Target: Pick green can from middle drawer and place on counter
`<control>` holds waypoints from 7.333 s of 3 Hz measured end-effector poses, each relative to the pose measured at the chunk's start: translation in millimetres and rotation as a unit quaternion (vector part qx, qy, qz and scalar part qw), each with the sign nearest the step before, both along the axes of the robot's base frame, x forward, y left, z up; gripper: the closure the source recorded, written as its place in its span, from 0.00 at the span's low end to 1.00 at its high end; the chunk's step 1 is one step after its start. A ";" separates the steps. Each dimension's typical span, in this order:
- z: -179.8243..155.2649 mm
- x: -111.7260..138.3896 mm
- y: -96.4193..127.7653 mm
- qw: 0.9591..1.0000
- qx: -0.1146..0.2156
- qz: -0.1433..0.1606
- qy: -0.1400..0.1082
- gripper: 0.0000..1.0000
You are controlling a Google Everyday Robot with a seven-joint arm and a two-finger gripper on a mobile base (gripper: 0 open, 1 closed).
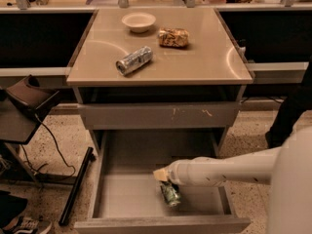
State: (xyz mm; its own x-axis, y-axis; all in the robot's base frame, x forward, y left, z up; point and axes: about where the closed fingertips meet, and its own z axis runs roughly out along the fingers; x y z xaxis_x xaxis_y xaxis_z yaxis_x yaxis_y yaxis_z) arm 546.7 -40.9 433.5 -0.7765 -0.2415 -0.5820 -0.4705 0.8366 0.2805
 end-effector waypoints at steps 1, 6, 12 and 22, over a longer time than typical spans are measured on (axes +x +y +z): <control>91.2 26.2 -16.3 0.997 0.028 -0.024 -0.070 1.00; 301.1 52.2 -80.3 0.991 0.067 -0.051 -0.105 1.00; 542.9 96.5 -84.5 0.965 0.055 0.006 -0.256 1.00; 437.4 290.1 -136.0 0.982 0.019 -0.096 -0.160 0.11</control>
Offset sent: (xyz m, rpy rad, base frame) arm 0.0705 -0.1117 0.3124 0.2010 -0.2473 -0.1389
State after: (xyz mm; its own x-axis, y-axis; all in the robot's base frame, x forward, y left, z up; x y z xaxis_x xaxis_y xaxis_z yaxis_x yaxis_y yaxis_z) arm 836.8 -176.9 870.8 -0.5808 -0.0822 -0.8099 -0.3742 0.9105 0.1759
